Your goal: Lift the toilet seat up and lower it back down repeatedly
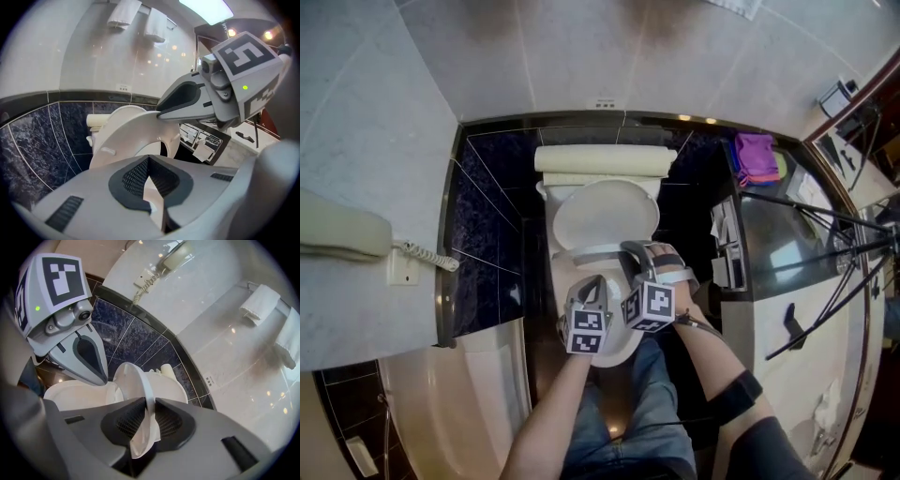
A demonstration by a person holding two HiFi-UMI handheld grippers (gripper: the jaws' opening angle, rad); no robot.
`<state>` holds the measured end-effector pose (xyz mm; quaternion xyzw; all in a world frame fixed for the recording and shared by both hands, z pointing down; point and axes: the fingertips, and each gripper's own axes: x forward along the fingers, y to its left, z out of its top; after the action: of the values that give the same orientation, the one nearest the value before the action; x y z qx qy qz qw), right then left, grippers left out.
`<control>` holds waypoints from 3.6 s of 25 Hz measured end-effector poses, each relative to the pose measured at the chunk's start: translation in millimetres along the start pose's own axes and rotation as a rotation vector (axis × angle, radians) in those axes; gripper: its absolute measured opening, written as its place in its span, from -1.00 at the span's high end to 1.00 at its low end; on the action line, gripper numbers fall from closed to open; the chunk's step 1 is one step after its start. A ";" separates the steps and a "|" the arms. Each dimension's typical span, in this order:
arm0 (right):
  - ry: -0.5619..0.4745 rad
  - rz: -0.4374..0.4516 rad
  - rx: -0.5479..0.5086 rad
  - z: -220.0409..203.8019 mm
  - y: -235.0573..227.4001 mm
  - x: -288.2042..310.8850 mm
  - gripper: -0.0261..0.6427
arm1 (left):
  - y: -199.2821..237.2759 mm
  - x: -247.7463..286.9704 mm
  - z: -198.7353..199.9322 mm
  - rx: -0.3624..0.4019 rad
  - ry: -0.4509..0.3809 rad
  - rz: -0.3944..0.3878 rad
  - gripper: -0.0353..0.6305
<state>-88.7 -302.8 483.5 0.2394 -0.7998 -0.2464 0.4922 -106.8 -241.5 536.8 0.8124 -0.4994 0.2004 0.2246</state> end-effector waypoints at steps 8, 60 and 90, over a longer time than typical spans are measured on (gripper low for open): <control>0.012 -0.006 -0.009 -0.7 63.9 -39.7 0.67 | -21.3 -14.0 -27.7 -0.010 0.006 0.005 0.93; -0.104 0.096 0.597 -177.2 440.7 -31.1 0.87 | -91.3 -1.1 -459.4 -0.010 0.216 0.156 0.93; -0.172 0.025 0.790 -105.5 274.2 -224.5 0.87 | -169.5 -178.5 -209.8 0.030 0.046 0.192 0.93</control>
<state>58.2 30.4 547.5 0.3789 -0.8740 0.0670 0.2966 -50.4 73.6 582.5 0.7593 -0.5665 0.2473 0.2035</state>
